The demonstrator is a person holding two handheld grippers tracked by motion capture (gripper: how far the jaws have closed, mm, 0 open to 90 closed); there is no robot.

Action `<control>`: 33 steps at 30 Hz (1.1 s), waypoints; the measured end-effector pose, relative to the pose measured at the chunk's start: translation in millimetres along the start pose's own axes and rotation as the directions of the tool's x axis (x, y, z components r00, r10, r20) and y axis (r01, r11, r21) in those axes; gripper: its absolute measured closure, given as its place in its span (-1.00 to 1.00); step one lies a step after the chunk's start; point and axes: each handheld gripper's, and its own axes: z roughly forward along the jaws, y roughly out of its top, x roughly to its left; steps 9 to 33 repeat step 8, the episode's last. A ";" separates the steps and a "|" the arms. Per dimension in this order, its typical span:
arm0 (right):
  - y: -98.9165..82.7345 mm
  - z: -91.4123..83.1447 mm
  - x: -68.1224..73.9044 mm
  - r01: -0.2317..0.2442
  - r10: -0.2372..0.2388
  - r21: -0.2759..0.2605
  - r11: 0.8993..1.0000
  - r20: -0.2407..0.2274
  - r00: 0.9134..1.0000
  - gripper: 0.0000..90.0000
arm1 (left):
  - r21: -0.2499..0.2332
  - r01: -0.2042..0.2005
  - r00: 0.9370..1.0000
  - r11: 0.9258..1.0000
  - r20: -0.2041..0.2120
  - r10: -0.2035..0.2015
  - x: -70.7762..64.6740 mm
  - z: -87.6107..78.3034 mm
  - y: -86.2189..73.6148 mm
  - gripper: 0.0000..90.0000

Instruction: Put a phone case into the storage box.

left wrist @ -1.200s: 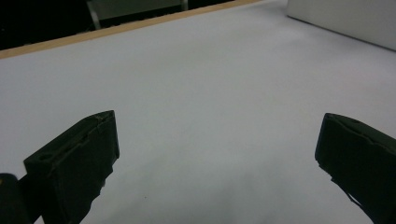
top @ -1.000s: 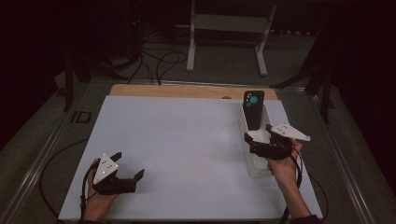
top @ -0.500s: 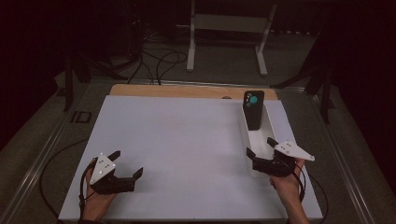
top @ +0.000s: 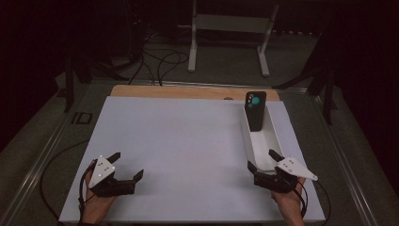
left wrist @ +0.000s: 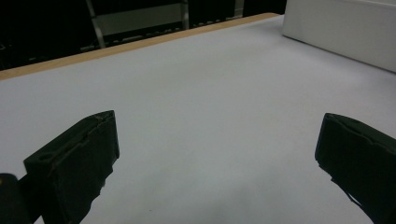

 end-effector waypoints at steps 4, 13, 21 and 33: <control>-3.5 1.1 2.3 0.015 -0.015 -0.001 1.000 0.009 1.000 -0.80 | 0.005 0.000 1.000 1.000 0.002 0.000 -1.0 1.0 -0.8 -0.99; -4.2 0.8 1.6 0.016 -0.016 -0.003 1.000 0.010 1.000 -0.80 | 0.009 -0.003 1.000 1.000 0.003 0.003 -2.1 2.4 -0.7 -0.99; -4.2 0.8 1.6 0.016 -0.016 -0.003 1.000 0.010 1.000 -0.80 | 0.009 -0.003 1.000 1.000 0.003 0.003 -2.1 2.4 -0.7 -0.99; -4.2 0.8 1.6 0.016 -0.016 -0.003 1.000 0.010 1.000 -0.80 | 0.009 -0.003 1.000 1.000 0.003 0.003 -2.1 2.4 -0.7 -0.99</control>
